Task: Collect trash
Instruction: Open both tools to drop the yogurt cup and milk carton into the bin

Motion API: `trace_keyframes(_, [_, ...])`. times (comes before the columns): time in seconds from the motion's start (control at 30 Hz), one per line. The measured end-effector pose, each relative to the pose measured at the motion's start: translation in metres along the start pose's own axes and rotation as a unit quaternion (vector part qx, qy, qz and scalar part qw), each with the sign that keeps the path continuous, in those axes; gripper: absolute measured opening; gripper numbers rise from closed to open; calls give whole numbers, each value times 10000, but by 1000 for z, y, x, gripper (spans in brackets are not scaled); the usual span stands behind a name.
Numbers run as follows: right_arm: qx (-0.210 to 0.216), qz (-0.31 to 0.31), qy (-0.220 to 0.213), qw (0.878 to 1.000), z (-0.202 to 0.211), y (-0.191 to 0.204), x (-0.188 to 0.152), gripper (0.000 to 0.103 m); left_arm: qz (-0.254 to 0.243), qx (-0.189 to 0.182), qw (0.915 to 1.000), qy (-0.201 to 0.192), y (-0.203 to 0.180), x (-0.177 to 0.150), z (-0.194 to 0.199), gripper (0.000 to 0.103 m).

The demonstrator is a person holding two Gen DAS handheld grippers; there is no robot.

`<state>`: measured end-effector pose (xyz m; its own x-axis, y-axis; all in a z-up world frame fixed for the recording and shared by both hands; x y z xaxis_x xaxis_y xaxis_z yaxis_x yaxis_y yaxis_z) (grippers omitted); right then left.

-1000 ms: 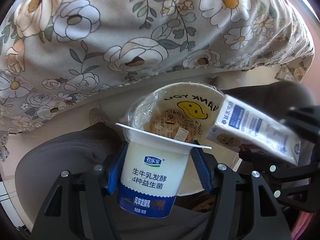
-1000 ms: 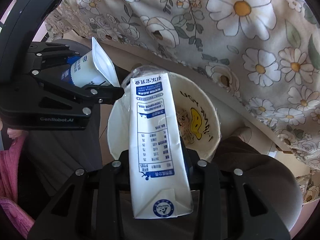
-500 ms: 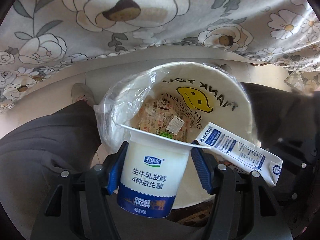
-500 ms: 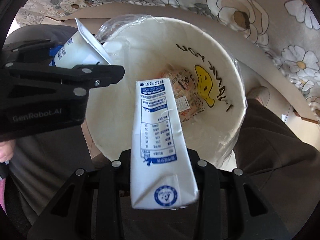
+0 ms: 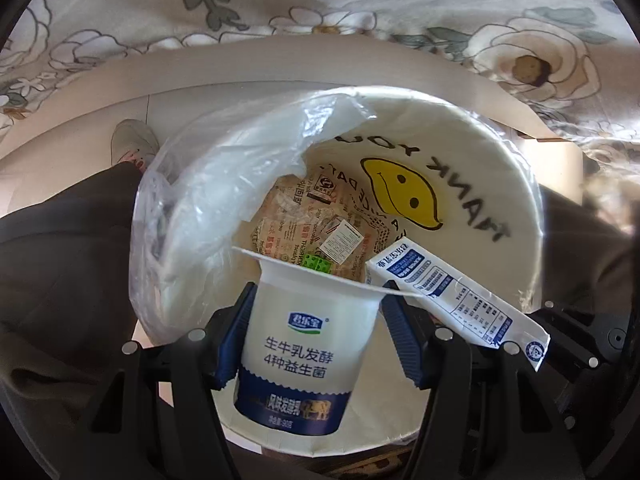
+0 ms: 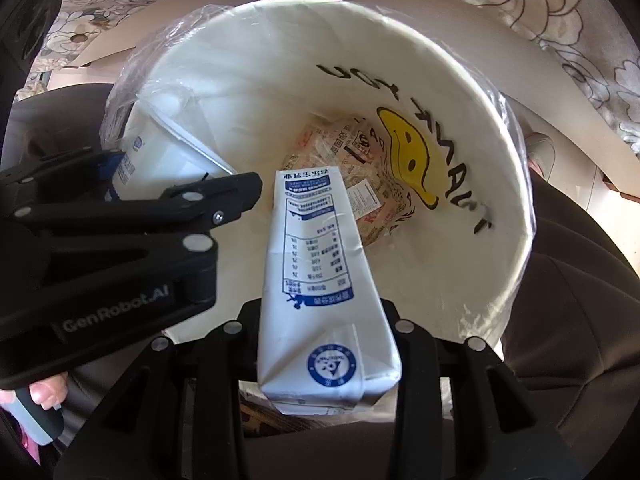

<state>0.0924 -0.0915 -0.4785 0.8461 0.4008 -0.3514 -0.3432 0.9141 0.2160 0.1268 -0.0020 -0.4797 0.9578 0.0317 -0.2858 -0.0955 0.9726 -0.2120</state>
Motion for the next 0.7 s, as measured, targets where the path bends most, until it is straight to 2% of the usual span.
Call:
trace_keyframes(0.27, [-80, -90, 152, 9998, -9, -4, 3, 37, 67, 90, 9999, 75, 2, 7, -11, 65])
trace_keyframes(0.33, [-164, -69, 173, 9997, -12, -4, 6, 43, 94, 121, 9998, 88, 3, 7, -13, 65])
trace_keyframes(0.47, [-174, -69, 158, 9997, -12, -3, 6, 49, 65, 54, 9999, 131, -1, 7, -12, 78])
trace_keyframes(0.7, [-70, -151, 147, 9998, -8, -4, 7, 50, 69, 68, 9998, 145, -5, 4, -11, 79])
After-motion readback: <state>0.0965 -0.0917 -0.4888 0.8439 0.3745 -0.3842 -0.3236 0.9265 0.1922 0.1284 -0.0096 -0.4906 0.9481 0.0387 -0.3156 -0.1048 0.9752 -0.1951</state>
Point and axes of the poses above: each gripper's, at about its wrist camera, not at the fingertips, and z roughly against the way its jaws point, y to its left, x to its top, the point moved 10 cm from there along -z, roughly the way its jaws point, and after that the axes turned 6 degrees about y, right-handed, at the moved point
